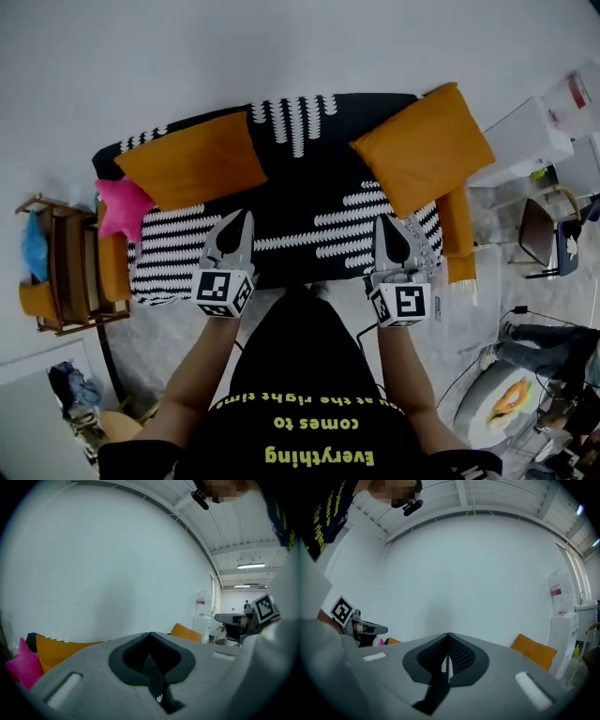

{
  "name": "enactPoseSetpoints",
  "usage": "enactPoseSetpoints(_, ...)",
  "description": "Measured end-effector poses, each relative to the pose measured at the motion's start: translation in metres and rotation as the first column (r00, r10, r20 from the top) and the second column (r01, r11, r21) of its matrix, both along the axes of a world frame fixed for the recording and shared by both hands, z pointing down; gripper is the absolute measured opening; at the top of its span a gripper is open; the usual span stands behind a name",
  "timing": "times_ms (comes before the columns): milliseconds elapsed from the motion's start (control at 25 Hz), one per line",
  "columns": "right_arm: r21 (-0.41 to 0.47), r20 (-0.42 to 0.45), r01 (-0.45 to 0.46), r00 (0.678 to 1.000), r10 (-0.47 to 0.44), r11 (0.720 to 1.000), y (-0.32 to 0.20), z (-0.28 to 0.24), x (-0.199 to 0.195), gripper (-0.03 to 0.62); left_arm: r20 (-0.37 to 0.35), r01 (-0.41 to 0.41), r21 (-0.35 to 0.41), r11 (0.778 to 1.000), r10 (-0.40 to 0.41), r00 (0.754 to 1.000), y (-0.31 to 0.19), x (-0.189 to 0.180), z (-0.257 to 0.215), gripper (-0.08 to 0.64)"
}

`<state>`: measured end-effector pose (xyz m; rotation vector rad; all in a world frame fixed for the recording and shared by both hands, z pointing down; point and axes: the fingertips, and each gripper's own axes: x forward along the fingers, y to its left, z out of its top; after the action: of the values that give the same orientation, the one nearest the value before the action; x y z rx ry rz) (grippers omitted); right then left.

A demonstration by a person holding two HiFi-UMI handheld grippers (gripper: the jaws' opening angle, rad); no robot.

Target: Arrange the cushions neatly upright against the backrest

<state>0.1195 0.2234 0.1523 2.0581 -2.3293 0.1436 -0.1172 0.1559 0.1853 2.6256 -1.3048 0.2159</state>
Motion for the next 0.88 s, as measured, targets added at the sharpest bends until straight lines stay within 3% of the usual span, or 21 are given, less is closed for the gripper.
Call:
enactPoseSetpoints(440, 0.025, -0.022, -0.077, 0.997, 0.077, 0.997, -0.050, -0.017, 0.039, 0.011, -0.008, -0.172, 0.015, 0.985, 0.172, 0.985, -0.060, 0.074, -0.007, 0.000)
enactPoseSetpoints(760, -0.014, -0.023, -0.087, 0.996, 0.087, 0.996, -0.077, -0.004, 0.103, 0.011, -0.015, -0.182, -0.021, 0.983, 0.182, 0.983, -0.090, 0.142, 0.012, 0.000)
enactPoseSetpoints(880, -0.031, -0.010, -0.054, 0.999, 0.054, 0.998, -0.093, 0.007, 0.138, 0.011, 0.042, -0.180, -0.012, 0.984, 0.180, 0.983, -0.100, 0.180, 0.027, 0.000)
